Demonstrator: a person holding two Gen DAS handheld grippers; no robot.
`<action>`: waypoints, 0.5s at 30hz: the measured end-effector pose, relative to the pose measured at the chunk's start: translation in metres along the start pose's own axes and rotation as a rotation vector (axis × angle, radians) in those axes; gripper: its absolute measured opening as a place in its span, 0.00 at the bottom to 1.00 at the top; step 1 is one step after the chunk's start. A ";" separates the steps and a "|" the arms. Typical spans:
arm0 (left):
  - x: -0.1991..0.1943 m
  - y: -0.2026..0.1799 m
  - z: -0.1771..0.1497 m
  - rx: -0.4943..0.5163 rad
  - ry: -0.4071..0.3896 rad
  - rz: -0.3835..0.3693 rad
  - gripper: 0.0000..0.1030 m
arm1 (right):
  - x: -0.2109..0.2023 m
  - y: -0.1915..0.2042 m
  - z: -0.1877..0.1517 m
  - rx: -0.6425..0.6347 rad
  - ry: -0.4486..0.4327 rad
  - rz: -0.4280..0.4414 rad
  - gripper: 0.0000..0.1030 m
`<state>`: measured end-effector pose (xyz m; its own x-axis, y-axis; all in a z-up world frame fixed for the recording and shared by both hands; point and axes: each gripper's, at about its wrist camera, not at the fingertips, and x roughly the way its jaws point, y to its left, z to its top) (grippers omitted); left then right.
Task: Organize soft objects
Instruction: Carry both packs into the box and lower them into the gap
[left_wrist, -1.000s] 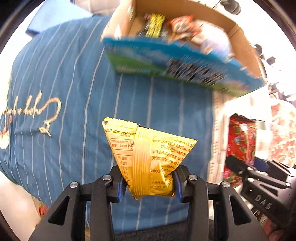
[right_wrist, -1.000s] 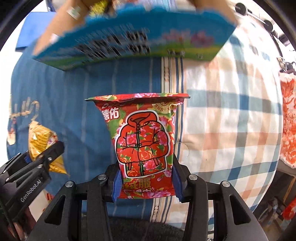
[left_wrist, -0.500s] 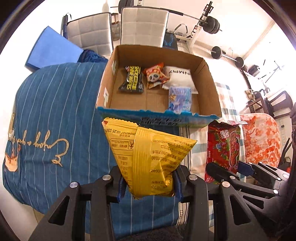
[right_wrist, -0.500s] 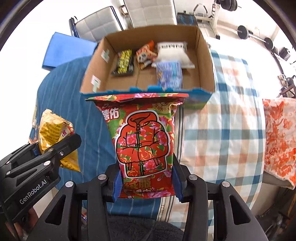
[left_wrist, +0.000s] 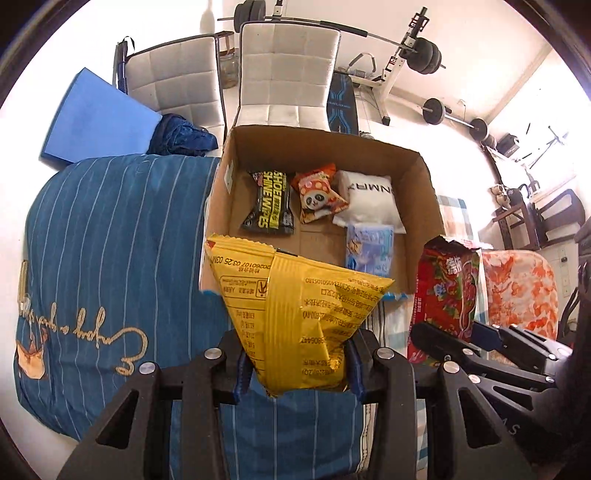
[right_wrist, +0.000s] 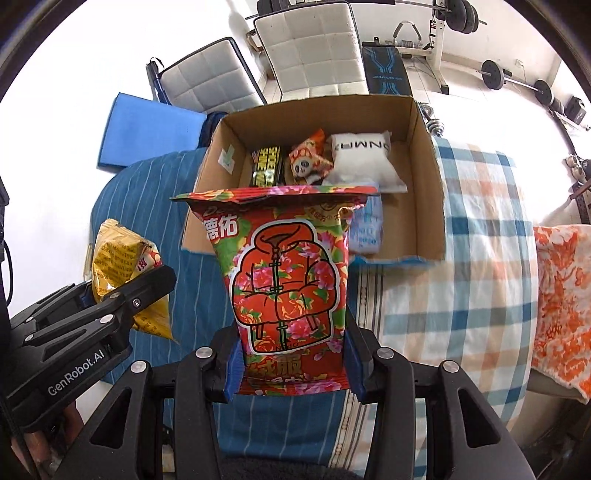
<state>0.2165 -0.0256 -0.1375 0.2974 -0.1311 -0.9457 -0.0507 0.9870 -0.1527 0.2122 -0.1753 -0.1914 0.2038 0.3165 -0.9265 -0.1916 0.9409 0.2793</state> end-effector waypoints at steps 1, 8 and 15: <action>0.004 0.003 0.007 -0.004 0.004 0.003 0.37 | 0.005 -0.001 0.009 0.012 0.004 0.012 0.46; 0.071 0.028 0.059 -0.031 0.155 0.000 0.37 | 0.060 -0.002 0.060 0.048 0.051 0.007 0.46; 0.147 0.046 0.086 -0.059 0.314 0.027 0.37 | 0.130 -0.003 0.089 0.064 0.137 -0.018 0.46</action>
<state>0.3401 0.0086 -0.2587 -0.0132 -0.1360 -0.9906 -0.1128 0.9846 -0.1337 0.3253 -0.1261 -0.2904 0.0732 0.2839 -0.9561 -0.1263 0.9535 0.2735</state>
